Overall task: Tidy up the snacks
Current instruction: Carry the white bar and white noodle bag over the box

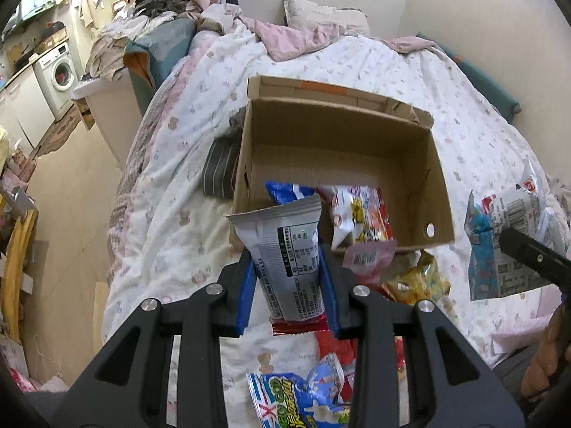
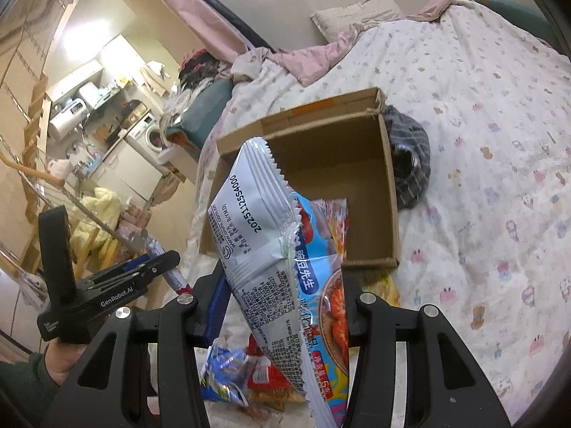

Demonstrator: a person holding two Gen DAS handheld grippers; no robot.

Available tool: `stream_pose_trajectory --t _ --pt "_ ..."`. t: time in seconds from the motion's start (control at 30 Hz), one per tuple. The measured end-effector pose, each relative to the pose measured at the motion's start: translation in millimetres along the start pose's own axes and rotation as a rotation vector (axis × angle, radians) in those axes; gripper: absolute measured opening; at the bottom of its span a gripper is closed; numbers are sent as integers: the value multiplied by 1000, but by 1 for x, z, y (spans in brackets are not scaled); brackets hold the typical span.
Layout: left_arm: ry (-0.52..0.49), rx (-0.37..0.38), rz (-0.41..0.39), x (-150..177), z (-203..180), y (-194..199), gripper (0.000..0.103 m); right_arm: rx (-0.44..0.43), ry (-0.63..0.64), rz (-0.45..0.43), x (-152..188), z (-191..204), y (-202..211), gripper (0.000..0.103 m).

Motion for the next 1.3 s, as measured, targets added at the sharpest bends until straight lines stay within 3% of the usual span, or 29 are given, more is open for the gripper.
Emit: stream_pose_trajectory --t 0.37,0.77,1.3 --pt "-56 6 -11 -38 -16 -16 29 -2 0 -89 -41 -13 -9 50" --pt "-113 8 -14 -68 -37 -49 29 23 -38 -61 -64 -44 -44 50" --pt "-56 6 50 -75 -23 -102 29 115 9 25 -75 -61 -99 50"
Point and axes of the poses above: each gripper's, at about its wrist camera, not at the fingertips, and y roughly against the way its jaws point, z to its left, x to its underside, the point moved 2 cm from there along -y, roughly the way its jaws point, and after that the axes turned 11 degrees about y, right-handed, at the moved point
